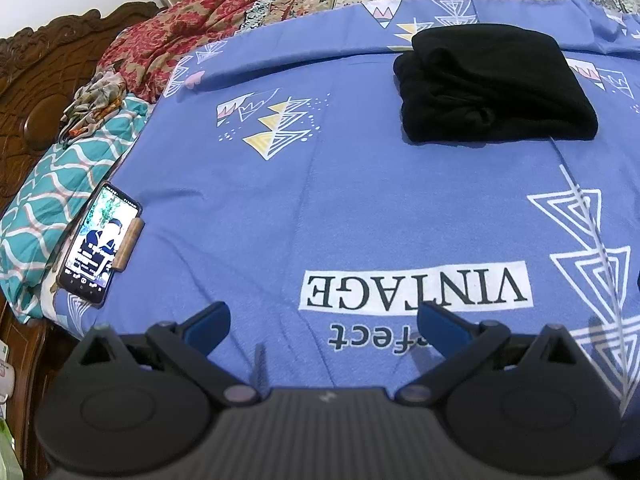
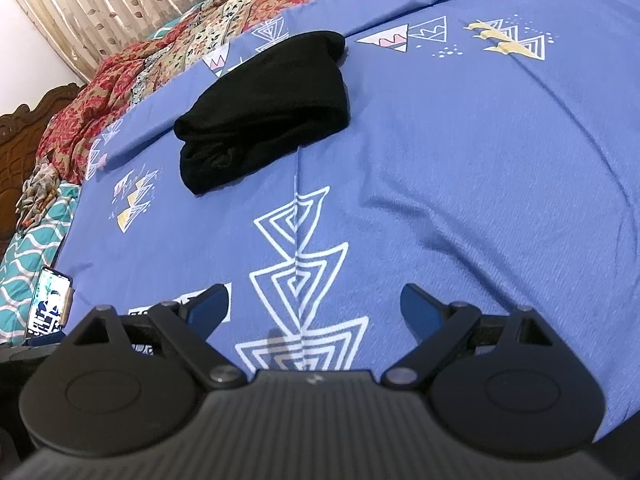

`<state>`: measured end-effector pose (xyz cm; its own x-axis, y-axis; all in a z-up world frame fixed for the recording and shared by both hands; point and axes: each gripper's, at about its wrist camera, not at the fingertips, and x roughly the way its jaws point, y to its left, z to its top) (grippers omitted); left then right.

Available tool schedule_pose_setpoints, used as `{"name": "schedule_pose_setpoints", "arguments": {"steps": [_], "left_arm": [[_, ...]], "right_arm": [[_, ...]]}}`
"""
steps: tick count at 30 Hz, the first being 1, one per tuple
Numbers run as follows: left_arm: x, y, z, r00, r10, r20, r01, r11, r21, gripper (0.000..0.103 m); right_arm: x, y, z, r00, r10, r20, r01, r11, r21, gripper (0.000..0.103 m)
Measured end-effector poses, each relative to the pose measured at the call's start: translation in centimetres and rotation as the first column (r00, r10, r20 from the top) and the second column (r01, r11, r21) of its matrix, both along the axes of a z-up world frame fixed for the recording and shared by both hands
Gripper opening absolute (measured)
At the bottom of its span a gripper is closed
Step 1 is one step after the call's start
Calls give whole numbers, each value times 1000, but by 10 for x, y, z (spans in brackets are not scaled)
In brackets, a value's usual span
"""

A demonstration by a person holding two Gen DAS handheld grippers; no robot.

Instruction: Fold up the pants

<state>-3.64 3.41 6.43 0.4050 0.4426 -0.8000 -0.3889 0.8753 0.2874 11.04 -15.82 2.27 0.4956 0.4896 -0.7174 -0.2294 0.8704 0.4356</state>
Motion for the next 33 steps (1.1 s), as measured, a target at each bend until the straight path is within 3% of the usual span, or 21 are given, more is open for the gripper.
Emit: {"name": "schedule_pose_setpoints", "arguments": {"steps": [18, 33], "left_arm": [[11, -2, -2, 1000, -22, -20, 22, 1000, -17, 103], [43, -12, 16, 997, -77, 10, 78, 996, -35, 103]], "right_arm": [[10, -14, 2, 999, -48, 3, 48, 999, 15, 94], [45, -37, 31, 990, -102, 94, 101, 995, 7, 94]]}}
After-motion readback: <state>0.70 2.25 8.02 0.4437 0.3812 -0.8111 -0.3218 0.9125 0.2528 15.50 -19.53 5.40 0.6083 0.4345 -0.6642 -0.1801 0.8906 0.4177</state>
